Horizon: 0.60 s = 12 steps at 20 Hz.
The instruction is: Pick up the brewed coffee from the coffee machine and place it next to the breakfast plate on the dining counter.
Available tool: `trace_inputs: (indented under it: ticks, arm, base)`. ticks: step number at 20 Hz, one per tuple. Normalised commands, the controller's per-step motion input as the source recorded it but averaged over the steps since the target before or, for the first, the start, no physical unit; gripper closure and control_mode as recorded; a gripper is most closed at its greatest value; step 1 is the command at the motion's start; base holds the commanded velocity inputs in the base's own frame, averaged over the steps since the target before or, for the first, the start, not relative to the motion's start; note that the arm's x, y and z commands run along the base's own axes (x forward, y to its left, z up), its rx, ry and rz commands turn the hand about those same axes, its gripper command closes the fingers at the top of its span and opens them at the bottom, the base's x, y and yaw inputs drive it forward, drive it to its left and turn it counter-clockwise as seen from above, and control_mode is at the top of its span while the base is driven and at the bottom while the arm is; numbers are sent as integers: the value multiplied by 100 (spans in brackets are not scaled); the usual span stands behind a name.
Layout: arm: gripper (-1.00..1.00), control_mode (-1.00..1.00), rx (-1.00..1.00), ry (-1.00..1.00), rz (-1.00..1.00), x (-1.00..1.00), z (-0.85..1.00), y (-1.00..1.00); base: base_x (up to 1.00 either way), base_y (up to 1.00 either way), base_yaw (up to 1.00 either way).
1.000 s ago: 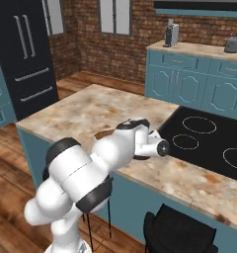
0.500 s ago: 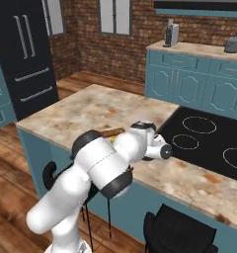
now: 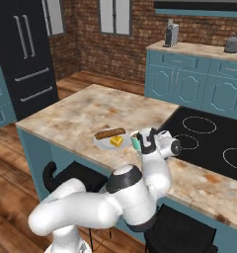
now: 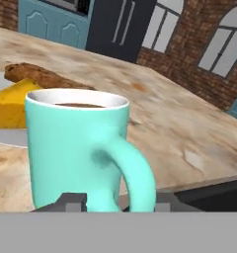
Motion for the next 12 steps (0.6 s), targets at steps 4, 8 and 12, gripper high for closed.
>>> trace_inputs:
  ticks: [4,8,12]
  arm:
    - [-100,-100,-5,-8,0,-99,0,0]
    - [-100,-100,-6,-7,0,-100,0,6]
    - [-100,-100,-12,-8,0,-100,24,34]
  base:
    - [0,0,0]
    - [0,0,0]
    - [0,0,0]
